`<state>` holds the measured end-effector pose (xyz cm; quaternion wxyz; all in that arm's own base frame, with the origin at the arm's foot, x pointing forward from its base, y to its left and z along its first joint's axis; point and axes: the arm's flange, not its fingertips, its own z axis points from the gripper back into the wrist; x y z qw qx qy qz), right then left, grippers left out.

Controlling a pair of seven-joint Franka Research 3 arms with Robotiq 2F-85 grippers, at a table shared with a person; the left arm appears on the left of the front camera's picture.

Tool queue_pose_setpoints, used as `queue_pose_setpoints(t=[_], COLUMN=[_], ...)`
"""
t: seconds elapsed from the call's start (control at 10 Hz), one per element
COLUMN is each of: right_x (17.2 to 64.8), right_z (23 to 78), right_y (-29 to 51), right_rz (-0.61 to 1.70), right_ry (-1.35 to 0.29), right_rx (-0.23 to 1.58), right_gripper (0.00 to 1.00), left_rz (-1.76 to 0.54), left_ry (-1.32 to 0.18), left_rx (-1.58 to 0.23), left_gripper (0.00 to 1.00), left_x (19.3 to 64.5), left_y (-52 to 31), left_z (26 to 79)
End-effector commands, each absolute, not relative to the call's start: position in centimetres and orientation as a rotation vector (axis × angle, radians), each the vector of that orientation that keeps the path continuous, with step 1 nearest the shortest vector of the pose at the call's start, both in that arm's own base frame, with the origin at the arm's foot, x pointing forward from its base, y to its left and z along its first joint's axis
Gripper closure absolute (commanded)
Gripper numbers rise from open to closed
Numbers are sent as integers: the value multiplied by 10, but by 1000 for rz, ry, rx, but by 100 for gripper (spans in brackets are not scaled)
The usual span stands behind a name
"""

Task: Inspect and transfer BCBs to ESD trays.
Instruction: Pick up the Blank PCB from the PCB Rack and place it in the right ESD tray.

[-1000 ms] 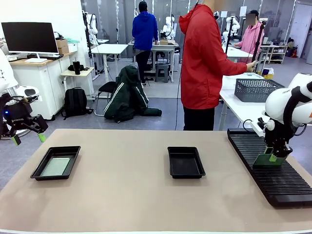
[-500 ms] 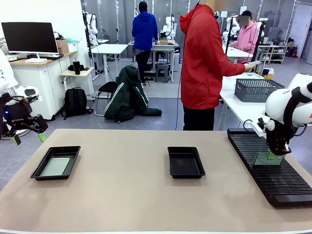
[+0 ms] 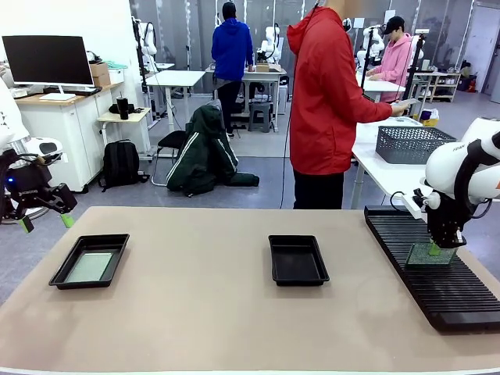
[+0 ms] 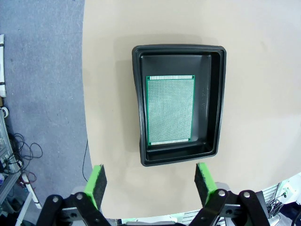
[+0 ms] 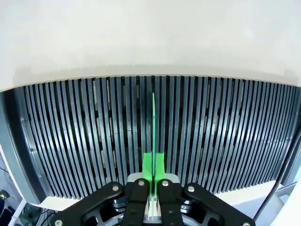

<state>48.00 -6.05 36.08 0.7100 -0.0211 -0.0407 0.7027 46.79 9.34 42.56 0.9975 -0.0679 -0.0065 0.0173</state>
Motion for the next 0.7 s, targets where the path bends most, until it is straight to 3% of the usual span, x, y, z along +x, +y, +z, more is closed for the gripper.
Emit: queue_pose_setpoints(t=[0.0,0.5,0.6], right_x=[480,480,472], right_z=[361,361,384], right_y=[-60,-60,-58], right_rz=[1575,1563,1559], right_ry=[-91,-89,-88], right_rx=[-47,-45,-85], right_gripper=[100,98,98], left_rz=[30,30,30], left_ry=[-16,-16,-16], left_rx=[-134,-134,-134], left_gripper=[0,0,0], left_x=[468,468,468], left_y=[94,94,94], left_z=[424,424,424])
